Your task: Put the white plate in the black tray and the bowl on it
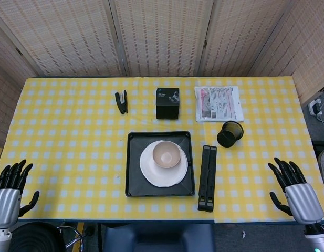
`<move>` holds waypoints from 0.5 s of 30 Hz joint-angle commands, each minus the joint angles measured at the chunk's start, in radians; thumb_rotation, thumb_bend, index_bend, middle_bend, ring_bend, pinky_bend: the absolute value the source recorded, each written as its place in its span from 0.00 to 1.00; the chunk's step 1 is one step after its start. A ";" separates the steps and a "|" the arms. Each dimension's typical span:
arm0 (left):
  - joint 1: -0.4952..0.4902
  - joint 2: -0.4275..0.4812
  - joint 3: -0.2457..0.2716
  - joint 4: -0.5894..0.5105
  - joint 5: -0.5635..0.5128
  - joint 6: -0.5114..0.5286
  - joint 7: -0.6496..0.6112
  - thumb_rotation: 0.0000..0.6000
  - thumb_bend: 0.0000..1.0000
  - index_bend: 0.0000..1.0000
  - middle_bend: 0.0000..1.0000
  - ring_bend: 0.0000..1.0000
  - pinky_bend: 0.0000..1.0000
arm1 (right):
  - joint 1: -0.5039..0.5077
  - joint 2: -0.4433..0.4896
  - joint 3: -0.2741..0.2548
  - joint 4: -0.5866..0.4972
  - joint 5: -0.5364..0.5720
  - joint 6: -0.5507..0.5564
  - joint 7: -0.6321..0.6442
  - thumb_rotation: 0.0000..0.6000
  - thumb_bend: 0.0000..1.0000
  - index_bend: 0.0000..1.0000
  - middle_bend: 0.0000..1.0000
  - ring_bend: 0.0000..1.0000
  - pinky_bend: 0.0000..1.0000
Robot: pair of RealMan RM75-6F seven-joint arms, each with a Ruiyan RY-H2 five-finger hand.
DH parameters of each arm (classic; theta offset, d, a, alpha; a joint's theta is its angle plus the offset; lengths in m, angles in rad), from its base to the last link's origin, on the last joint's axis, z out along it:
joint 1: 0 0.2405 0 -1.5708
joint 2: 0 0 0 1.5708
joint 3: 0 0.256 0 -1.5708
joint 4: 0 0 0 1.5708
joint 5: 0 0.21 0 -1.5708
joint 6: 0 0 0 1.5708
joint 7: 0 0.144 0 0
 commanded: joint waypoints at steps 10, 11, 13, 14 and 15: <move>0.039 0.086 -0.018 -0.121 -0.005 -0.106 0.044 1.00 0.38 0.10 0.04 0.00 0.00 | 0.006 0.000 -0.007 -0.008 0.003 -0.006 -0.024 1.00 0.43 0.00 0.00 0.00 0.00; 0.042 0.087 -0.020 -0.120 0.000 -0.106 0.045 1.00 0.38 0.10 0.04 0.00 0.00 | 0.006 0.000 -0.007 -0.008 0.003 -0.005 -0.024 1.00 0.43 0.00 0.00 0.00 0.00; 0.048 0.089 -0.026 -0.122 0.006 -0.111 0.044 1.00 0.38 0.10 0.04 0.00 0.00 | 0.008 -0.001 -0.007 -0.007 0.006 -0.007 -0.024 1.00 0.43 0.00 0.00 0.00 0.00; 0.050 0.089 -0.030 -0.122 0.007 -0.115 0.045 1.00 0.38 0.10 0.04 0.00 0.00 | 0.009 -0.002 -0.007 -0.007 0.008 -0.009 -0.024 1.00 0.43 0.00 0.00 0.00 0.00; 0.052 0.090 -0.034 -0.122 0.007 -0.117 0.046 1.00 0.38 0.10 0.04 0.00 0.00 | 0.009 -0.003 -0.007 -0.007 0.009 -0.010 -0.027 1.00 0.43 0.00 0.00 0.00 0.00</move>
